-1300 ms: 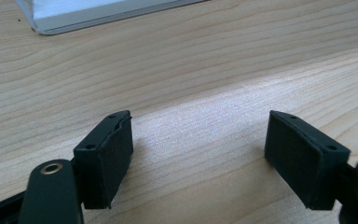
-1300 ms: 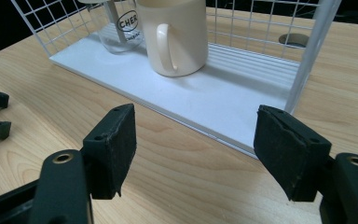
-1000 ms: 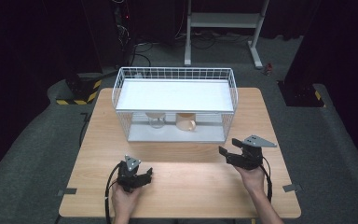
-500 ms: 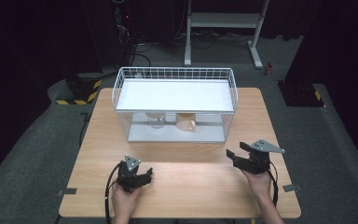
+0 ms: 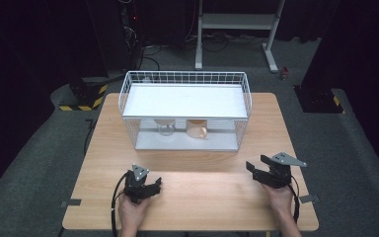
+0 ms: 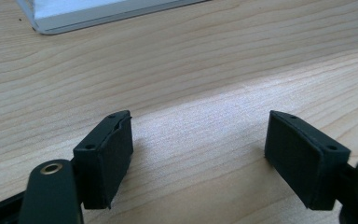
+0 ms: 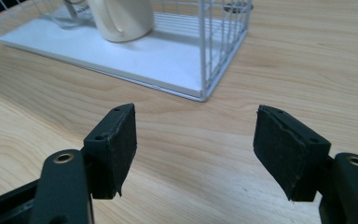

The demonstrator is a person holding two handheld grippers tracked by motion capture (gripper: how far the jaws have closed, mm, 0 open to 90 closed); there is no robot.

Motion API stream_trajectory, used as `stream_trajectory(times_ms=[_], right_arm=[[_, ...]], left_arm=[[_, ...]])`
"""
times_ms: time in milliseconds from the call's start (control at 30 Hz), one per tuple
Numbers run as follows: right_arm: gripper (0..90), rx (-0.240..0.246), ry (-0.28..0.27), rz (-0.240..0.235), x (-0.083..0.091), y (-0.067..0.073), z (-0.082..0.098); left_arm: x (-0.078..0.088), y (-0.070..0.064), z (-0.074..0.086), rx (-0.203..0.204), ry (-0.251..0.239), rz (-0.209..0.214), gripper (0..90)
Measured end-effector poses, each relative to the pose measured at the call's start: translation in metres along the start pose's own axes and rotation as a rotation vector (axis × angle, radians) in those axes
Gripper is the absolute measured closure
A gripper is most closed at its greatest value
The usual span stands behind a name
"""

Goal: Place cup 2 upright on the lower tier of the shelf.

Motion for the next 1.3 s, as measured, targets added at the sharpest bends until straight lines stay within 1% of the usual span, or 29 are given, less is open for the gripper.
stream_trajectory(times_ms=[33,200,333,433,500,700,867,900,967,1100,1267,1300], right_arm=[[30.7,-0.004,0.002,0.007,0.0,-0.001,0.001],[30.8,0.004,0.019,0.041,0.0,-0.008,0.007],[30.7,0.019,0.048,0.074,-0.003,-0.013,0.012],[30.7,0.027,0.054,0.088,-0.005,-0.017,0.014],[30.6,0.021,0.064,0.1,-0.007,-0.019,0.016],[30.1,0.026,0.082,0.121,-0.012,-0.024,0.019],[29.4,0.036,0.107,0.135,-0.016,-0.026,0.024],[29.1,0.032,0.115,0.138,-0.016,-0.026,0.025],[28.7,0.045,0.116,0.141,-0.017,-0.027,0.027],[26.9,0.032,0.141,0.154,-0.018,-0.03,0.03],[26.5,0.056,0.157,0.162,-0.021,-0.03,0.032],[26.1,0.05,0.166,0.163,-0.021,-0.03,0.033]], left_arm=[[0.0,0.0,0.0,-0.001,0.0,0.0,23.8],[0.0,0.0,0.0,0.0,0.0,0.0,23.8],[0.0,0.0,0.0,0.0,0.0,0.0,23.8],[0.0,0.0,0.0,0.0,0.0,0.0,23.8],[0.0,0.0,0.0,0.0,0.0,0.0,23.8],[0.0,0.0,0.0,-0.003,-0.001,-0.001,23.7],[0.0,0.0,0.0,-0.001,0.0,0.0,23.8],[0.0,0.0,0.0,-0.003,-0.002,-0.001,23.9],[0.0,0.0,0.0,-0.003,-0.002,-0.001,24.0],[0.0,0.0,0.0,-0.003,-0.002,0.0,24.0],[0.0,0.0,0.0,-0.003,-0.002,-0.001,24.0],[0.0,0.0,0.0,-0.003,-0.002,-0.001,23.9]])
Point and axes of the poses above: each handheld gripper's, and its own axes: x roughly backward along the jaws, z roughly out of its underside, y roughly to its left, the point moved 7 cm from there along -x, roughly forward along the jaws
